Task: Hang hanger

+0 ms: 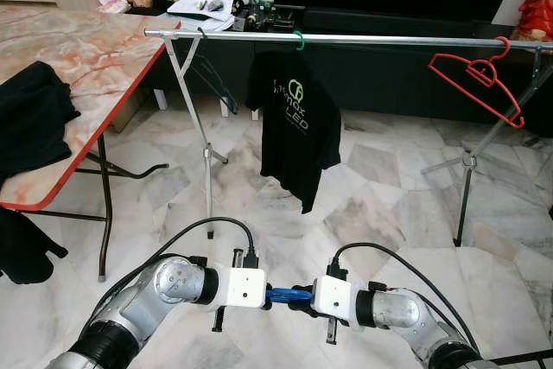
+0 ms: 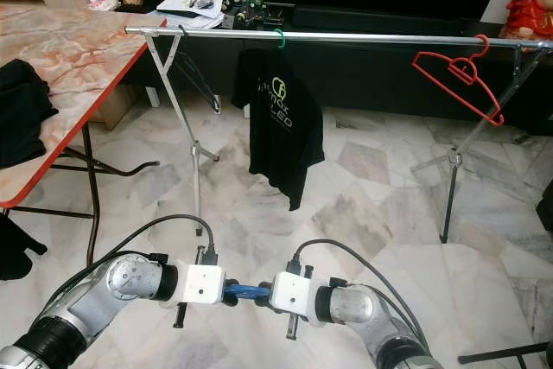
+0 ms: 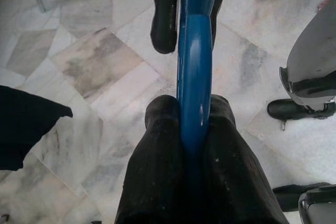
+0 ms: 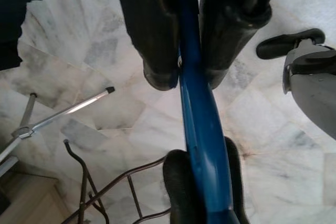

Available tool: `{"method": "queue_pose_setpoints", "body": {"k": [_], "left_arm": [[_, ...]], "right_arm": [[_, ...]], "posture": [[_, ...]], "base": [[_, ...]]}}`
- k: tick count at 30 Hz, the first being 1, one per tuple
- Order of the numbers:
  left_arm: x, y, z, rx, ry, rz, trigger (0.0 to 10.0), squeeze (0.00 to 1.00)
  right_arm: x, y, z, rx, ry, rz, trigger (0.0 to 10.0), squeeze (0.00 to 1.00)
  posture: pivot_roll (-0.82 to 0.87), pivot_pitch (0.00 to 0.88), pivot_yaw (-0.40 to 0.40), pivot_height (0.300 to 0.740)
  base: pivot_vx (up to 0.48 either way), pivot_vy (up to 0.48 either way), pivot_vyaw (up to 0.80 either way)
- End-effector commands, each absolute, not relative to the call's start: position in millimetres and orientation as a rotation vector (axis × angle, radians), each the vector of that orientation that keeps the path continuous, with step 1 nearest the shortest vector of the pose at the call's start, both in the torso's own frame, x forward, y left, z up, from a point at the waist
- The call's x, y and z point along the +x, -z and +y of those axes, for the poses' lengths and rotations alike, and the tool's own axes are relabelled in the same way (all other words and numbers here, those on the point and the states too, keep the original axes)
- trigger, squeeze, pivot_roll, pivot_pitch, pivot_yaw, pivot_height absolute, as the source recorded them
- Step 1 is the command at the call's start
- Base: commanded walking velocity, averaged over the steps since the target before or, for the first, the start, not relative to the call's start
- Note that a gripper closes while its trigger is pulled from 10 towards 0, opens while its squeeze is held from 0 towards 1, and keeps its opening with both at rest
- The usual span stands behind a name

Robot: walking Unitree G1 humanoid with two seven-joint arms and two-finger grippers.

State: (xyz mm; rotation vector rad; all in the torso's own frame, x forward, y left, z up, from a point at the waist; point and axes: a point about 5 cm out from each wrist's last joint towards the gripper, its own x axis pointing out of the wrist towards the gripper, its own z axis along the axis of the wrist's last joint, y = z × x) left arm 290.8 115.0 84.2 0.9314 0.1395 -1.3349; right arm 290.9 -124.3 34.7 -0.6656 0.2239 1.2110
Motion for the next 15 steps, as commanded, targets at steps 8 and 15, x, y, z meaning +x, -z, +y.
{"method": "queue_pose_setpoints", "body": {"k": [8,15], "left_arm": [[292.0,-87.4,112.8,0.922,1.341,0.108,10.0,0.00],[292.2,-88.4,112.4,0.916,1.342,0.099,10.0,0.00]], "right_arm": [[285.8,-29.0,-122.0,-0.632,-1.219,0.243,0.0,0.00],[285.5,-28.6,-123.4,-0.631,-1.219,0.248,0.0,0.00]], "posture": [[0.01,0.097,-0.046,0.721],[0.01,0.100,-0.046,0.721]], "base": [[0.000,0.000,0.00],[0.000,0.000,0.00]]}}
